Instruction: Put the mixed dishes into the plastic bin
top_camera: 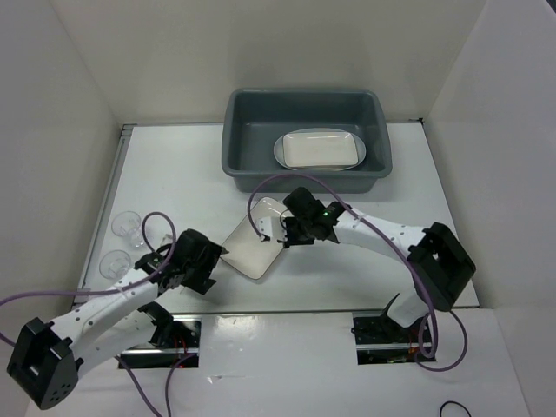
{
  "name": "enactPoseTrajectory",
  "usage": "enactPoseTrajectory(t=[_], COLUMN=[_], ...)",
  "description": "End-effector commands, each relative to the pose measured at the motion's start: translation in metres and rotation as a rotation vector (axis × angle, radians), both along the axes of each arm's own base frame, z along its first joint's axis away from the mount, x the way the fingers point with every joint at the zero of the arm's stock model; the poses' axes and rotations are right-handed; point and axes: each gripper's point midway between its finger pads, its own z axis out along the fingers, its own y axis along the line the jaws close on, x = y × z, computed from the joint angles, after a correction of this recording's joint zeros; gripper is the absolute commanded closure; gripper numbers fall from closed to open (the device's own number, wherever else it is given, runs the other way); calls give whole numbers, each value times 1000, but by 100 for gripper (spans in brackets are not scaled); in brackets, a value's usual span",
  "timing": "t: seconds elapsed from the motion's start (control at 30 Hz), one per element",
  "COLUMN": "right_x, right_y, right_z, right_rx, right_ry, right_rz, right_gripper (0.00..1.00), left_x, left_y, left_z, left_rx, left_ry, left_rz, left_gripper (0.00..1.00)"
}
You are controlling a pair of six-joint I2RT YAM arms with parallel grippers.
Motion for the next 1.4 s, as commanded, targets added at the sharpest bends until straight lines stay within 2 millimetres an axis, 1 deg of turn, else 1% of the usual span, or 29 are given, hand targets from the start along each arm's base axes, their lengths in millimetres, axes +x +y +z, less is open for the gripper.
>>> enactPoseTrajectory(t=[0.0,0.03,0.07,0.1,0.13,0.17,0.23,0.27,0.3,0.37,0.4,0.47,0.5,0.53,0.6,0.63,0.67,0.73,0.77,0.8,0.83,0.87,0.93,0.97,1.03,1.07,1.27,1.33,1.37], right_x=[34,35,40,40,43,48,52,57,62,66,70,72,72,72,70,68,69,68,66,67,65,61,57,53,51,47,34,26,21], right_y=[25,28,27,29,29,32,30,32,30,28,25,21,19,19,15,11,10,5,1,-4,-7,-14,-15,-19,-21,-24,-40,-44,-46], right_z=[30,28,24,21,18,15,11,13,9,5,3,-6,-11,-11,-17,-20,-16,-19,-23,-24,-24,-30,-30,-34,-32,-35,-42,-38,-37], right_rx=[34,29,14,9,2,-5,-29,-30,-54,-79,-95,-124,-136,-131,-140,-155,-150,-164,-173,-180,-181,-201,-198,-216,-222,-238,-302,-293,-291], right_ry=[-163,-173,-188,-189,-198,-203,-210,-220,-226,-235,-251,-245,-239,-234,-230,-229,-238,-237,-233,-223,-222,-196,-183,-170,-171,-150,-90,-49,-29], right_rz=[-2,-1,-16,-23,-31,-36,-50,-57,-81,-96,-111,-132,-143,-153,-165,-168,-185,-205,-218,-235,-235,-234,-226,-223,-214,-206,-199,-199,-200], right_gripper=[100,100,100,100,100,100,100,100,100,100,100,100,100,100,100,100,100,100,100,100,100,100,100,100,100,100,100,100,100], left_x=[20,20,19,18,22,20,26,26,35,40,42,48,48,52,51,53,55,54,56,54,55,59,65,71,76,79,88,92,91], left_y=[-11,-10,-8,-11,-9,-6,-9,-11,-13,-18,-19,-22,-22,-24,-26,-27,-30,-32,-36,-36,-36,-41,-43,-48,-52,-53,-55,-54,-55], left_z=[17,15,8,9,11,4,2,1,6,5,0,4,-1,3,-1,1,1,-6,-3,-11,-14,-11,-14,-15,-15,-18,-9,-7,-7], left_rx=[-11,-18,-22,-41,-41,-29,-24,-18,-18,7,22,20,32,26,28,28,17,18,7,13,20,9,34,38,51,55,69,78,75], left_ry=[-78,-89,-80,-83,-99,-79,-89,-96,-125,-108,-91,-87,-77,-94,-81,-95,-98,-79,-84,-56,-57,-63,-64,-57,-58,-45,-76,-100,-101], left_rz=[-88,-96,-87,-97,-93,-101,-120,-157,-161,-206,-218,-236,-248,-247,-260,-267,-274,-291,-297,-311,-321,-327,-364,-383,-420,-421,-433,-445,-461], left_gripper=[0,0,0,0,0,0,0,0,0,0,0,0,0,0,0,0,0,0,0,0,0,0,0,0,0,0,0,0,0])
